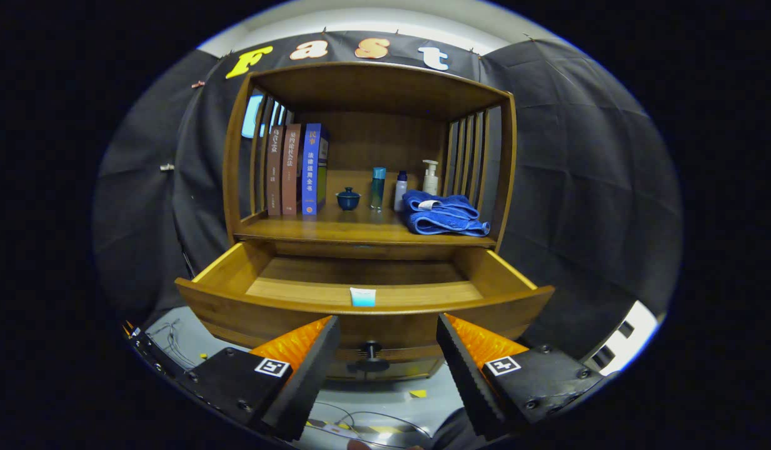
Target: Pull open the drawer, take out the items inside it, and place them on the countertop above the cabinet.
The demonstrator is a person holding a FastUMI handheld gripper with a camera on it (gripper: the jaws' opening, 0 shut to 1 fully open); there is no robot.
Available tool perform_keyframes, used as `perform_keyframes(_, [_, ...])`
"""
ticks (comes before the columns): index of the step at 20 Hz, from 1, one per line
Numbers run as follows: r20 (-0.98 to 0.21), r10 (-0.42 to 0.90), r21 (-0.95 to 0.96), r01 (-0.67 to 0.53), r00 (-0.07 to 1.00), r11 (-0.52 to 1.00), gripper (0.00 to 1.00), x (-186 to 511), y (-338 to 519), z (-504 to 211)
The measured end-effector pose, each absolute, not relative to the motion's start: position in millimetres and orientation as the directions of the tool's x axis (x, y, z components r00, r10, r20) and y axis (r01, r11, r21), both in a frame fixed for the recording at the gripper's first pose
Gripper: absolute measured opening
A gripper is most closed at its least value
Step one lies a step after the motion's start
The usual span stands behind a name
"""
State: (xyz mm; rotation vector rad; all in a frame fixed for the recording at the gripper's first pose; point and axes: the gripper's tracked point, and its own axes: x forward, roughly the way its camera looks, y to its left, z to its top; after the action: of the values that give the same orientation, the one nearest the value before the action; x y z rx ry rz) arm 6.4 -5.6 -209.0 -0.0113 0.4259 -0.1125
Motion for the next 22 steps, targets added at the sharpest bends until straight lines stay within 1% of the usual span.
perform_keyframes(3, [-0.485,-0.112,0.018,0.138,0.867,0.990,0.98,34.5,2.2,-189.6])
perform_keyframes(6, [-0.616,-0.157,-0.032,0.174,0.772,0.984,0.99,58.8,-4.4,-199.3])
perform_keyframes(8, [-0.685,-0.145,-0.026,0.175,0.714,0.984,0.99,82.3,2.6,-205.0])
perform_keyframes(10, [-0.736,-0.109,0.023,0.185,0.669,0.982,0.99,104.4,11.7,-215.1])
perform_keyframes(11, [-0.765,-0.098,0.024,0.180,0.637,0.983,0.99,112.5,11.0,-227.2])
perform_keyframes(14, [-0.866,-0.083,0.003,0.171,0.494,0.985,0.99,123.7,10.5,-260.3])
perform_keyframes(17, [-0.920,-0.053,-0.003,0.130,0.389,0.991,0.99,136.0,16.5,-296.7])
perform_keyframes(19, [-0.935,-0.031,0.008,0.107,0.352,0.994,0.99,142.7,18.7,-312.8])
perform_keyframes(22, [-0.956,-0.041,-0.026,0.057,0.290,0.998,0.99,148.4,13.3,-334.7])
